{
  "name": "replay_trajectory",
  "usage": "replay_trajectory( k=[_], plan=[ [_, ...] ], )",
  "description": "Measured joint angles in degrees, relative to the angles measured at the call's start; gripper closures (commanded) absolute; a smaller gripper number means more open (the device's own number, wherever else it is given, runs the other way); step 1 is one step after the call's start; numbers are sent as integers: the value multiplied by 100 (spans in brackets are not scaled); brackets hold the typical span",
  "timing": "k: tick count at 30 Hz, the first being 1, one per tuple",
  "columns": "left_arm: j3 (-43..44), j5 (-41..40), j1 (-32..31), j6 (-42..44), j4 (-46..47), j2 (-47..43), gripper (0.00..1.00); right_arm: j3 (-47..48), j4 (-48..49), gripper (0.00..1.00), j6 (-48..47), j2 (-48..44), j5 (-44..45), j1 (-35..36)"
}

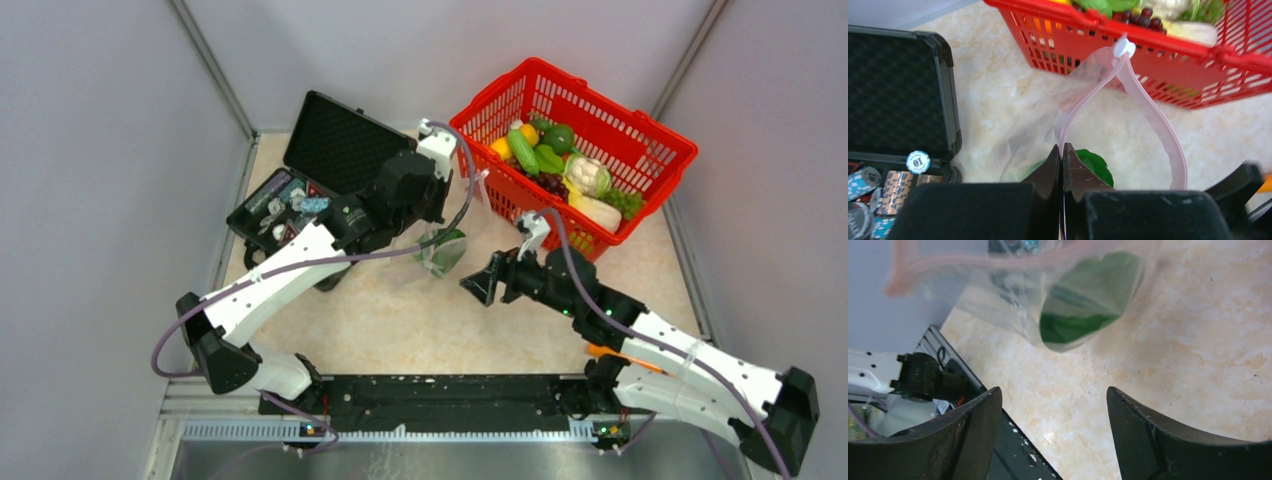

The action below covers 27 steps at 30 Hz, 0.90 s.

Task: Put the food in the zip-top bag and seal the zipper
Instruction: Adjust the zipper food storage bag at the center of the board.

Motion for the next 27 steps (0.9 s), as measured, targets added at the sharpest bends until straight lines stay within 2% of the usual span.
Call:
replay_trajectory(
  k=[3,7,10,15,19,21,24,26,27],
  plan=[
    [267,-31,26,-273,98,186,100,-72,413,29,46,278,876,614],
    [308,120,33,-846,313,363,100,-378,1257,31,162,680,1836,999],
    [308,262,33,-1191,468,590,100,-404,1582,31,210,1084,2334,1062],
    [289,341,33,-1434,568,748,100,-385,1709,40,352,1641,2828,1093],
    [286,372,33,-1534,726,748,100,-385,1910,47,645,1694,3182,1097],
    [278,393,33,-1578,802,748,100,-387,2039,65,750,1709,3453,1097],
    [267,455,35,-1622,850,748,100,-387,2308,86,828,1864,3797,1097],
    [256,494,39,-1639,883,748,100,-387,2398,92,859,2004,3954,1097],
    [240,494,39,-1641,894,748,100,-387,2400,100,846,2037,3967,1097]
  ],
)
